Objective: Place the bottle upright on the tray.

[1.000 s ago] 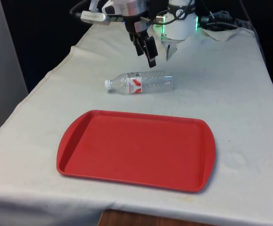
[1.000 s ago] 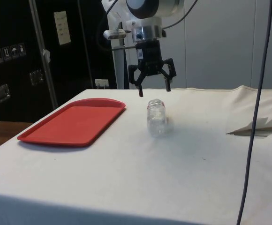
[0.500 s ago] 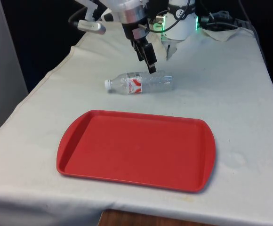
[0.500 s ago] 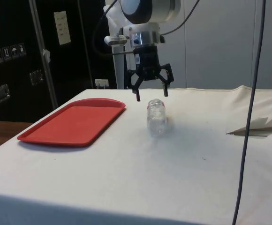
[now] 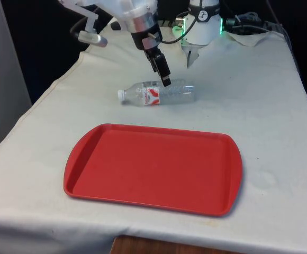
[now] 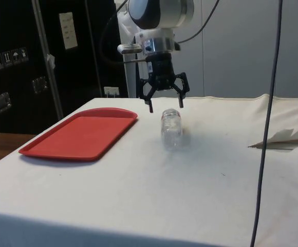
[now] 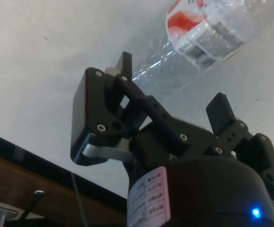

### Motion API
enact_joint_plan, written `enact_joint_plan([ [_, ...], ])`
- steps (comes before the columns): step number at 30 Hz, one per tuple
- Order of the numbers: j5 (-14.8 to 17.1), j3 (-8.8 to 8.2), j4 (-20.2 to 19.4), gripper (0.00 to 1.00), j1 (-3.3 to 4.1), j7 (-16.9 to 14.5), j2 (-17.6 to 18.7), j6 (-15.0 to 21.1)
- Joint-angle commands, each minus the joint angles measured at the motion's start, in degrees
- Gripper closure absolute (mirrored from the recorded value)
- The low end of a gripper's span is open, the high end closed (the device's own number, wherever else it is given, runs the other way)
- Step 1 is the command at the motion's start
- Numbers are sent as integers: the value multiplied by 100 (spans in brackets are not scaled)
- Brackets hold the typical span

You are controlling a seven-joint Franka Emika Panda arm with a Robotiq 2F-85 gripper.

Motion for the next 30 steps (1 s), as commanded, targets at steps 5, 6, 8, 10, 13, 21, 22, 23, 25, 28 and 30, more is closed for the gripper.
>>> enact_joint_plan([
  [5,138,-40,178,0,-69,-132,97,-218],
  [6,149,-52,206,0,-80,-155,115,-252],
  [8,195,-103,286,0,-92,-218,166,-367],
  [10,149,-149,286,0,-46,-183,172,-344],
  [13,275,-183,367,0,-97,-298,218,-504],
  [21,390,-286,458,0,-132,-361,286,-716],
  [22,424,-309,487,0,-138,-372,321,-751],
  [23,447,-315,498,0,-143,-378,344,-773],
  [25,384,-355,453,0,-92,-332,304,-710],
  [28,579,-367,607,0,-149,-424,481,-871],
  [30,630,-384,659,0,-149,-435,544,-917],
])
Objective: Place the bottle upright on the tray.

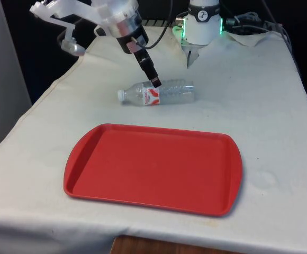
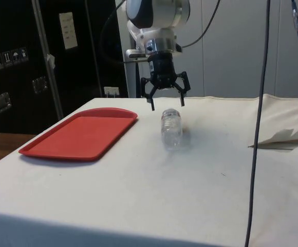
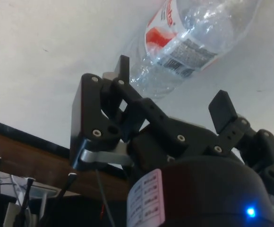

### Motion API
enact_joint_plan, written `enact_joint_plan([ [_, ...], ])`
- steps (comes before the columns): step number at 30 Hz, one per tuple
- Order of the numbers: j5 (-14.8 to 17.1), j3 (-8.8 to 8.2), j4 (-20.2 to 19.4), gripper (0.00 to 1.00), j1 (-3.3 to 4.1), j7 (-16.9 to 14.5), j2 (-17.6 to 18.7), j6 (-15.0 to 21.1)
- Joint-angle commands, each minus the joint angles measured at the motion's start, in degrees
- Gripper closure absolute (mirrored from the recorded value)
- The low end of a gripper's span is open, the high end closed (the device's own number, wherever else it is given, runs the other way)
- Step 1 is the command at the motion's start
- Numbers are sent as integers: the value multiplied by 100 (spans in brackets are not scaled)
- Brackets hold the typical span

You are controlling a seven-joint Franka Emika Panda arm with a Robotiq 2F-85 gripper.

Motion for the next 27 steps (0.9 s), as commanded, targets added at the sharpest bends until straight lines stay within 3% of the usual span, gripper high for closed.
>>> enact_joint_plan([
  [1,109,17,74,0,-57,-57,69,-97],
  [4,218,-29,172,0,-69,-115,201,-183],
  [5,126,-46,103,0,-6,-52,126,-92],
  [6,218,-29,172,0,-69,-115,201,-183],
  [13,464,-172,424,0,-92,-298,533,-476],
  [14,413,-212,384,0,-29,-264,504,-407],
  [15,487,-189,453,0,-97,-321,573,-510],
  [21,653,-292,642,0,-120,-441,802,-733],
  [22,642,-350,647,0,-63,-435,825,-722],
  [23,705,-321,705,0,-132,-481,882,-814],
  [27,819,-384,825,0,-149,-556,1031,-963],
])
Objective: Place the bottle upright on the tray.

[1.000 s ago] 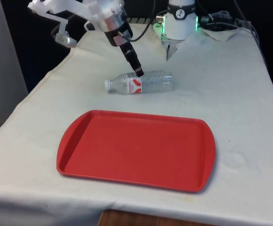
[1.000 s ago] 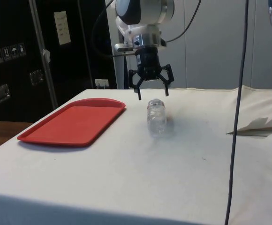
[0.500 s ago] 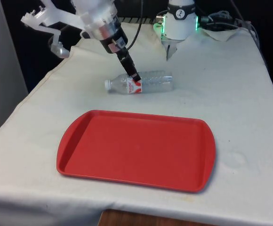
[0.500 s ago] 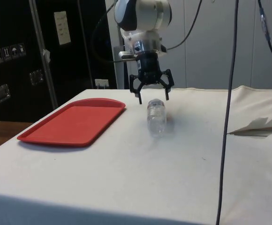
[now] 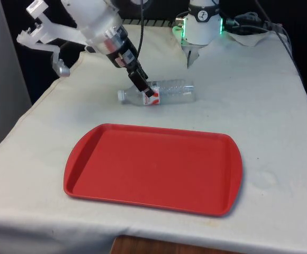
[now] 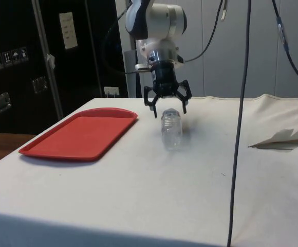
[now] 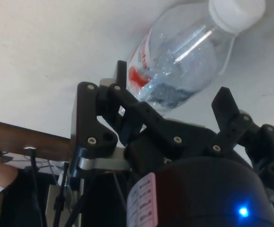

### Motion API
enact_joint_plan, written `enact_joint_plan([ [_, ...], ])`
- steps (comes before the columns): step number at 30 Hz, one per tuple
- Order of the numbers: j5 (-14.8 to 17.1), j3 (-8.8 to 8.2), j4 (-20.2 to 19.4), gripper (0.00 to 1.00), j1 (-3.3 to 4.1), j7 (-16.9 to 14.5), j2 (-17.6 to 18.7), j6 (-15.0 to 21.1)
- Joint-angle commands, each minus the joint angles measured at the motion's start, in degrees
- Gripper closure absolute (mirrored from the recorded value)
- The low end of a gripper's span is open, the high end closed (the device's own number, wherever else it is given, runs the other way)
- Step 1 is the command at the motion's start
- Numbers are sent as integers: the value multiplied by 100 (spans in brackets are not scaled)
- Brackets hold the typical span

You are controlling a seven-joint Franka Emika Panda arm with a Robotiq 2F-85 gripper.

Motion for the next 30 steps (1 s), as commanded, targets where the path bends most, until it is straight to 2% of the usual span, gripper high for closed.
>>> enact_joint_plan([
  [1,80,11,92,0,-69,-57,92,-132],
  [2,109,-6,120,0,-74,-74,126,-172],
  [3,57,-34,63,0,-11,-46,80,-80],
  [4,132,-17,149,0,-80,-92,160,-212],
  [5,160,-34,172,0,-86,-109,195,-246],
  [12,338,-103,281,0,-80,-195,367,-453],
  [13,298,-132,252,0,-40,-178,361,-401],
  [14,350,-103,281,0,-80,-201,372,-464],
  [16,367,-109,275,0,-86,-212,384,-487],
  [23,384,-149,241,0,-46,-201,384,-504],
  [30,401,-143,241,0,-52,-218,401,-504],
])
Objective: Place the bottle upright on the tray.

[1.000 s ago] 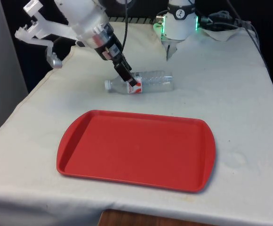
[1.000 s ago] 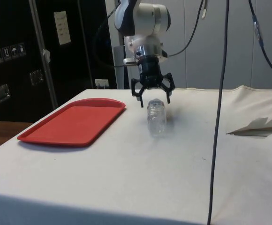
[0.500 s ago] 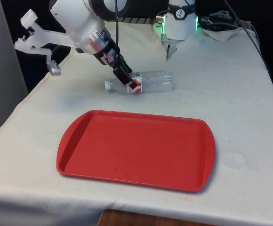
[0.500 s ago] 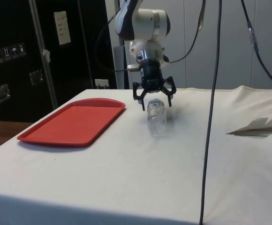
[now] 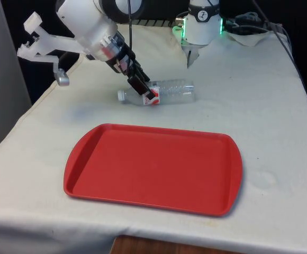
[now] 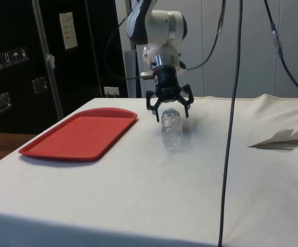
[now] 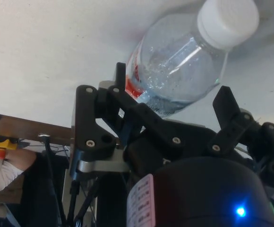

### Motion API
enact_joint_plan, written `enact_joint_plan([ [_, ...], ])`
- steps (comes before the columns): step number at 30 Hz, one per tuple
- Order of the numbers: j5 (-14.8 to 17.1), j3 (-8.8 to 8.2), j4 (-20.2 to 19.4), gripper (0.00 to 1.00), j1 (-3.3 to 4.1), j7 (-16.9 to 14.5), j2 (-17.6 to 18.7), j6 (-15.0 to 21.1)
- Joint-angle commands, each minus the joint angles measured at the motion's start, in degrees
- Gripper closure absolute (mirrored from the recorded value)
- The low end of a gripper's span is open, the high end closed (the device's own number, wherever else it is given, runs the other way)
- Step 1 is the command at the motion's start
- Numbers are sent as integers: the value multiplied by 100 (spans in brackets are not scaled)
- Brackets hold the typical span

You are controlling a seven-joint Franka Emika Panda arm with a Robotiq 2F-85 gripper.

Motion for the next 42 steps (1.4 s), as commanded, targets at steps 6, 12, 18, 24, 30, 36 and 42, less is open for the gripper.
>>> enact_joint_plan([
  [6,57,46,52,0,-34,-23,120,-40],
  [12,103,34,132,0,-40,-29,212,-120],
  [18,115,-11,183,0,-29,-40,246,-212],
  [24,126,-6,172,0,-29,-46,258,-212],
  [30,183,6,183,0,-40,-86,321,-235],
  [36,172,-17,172,0,-17,-86,321,-229],
  [42,166,-17,160,0,-11,-86,321,-212],
])
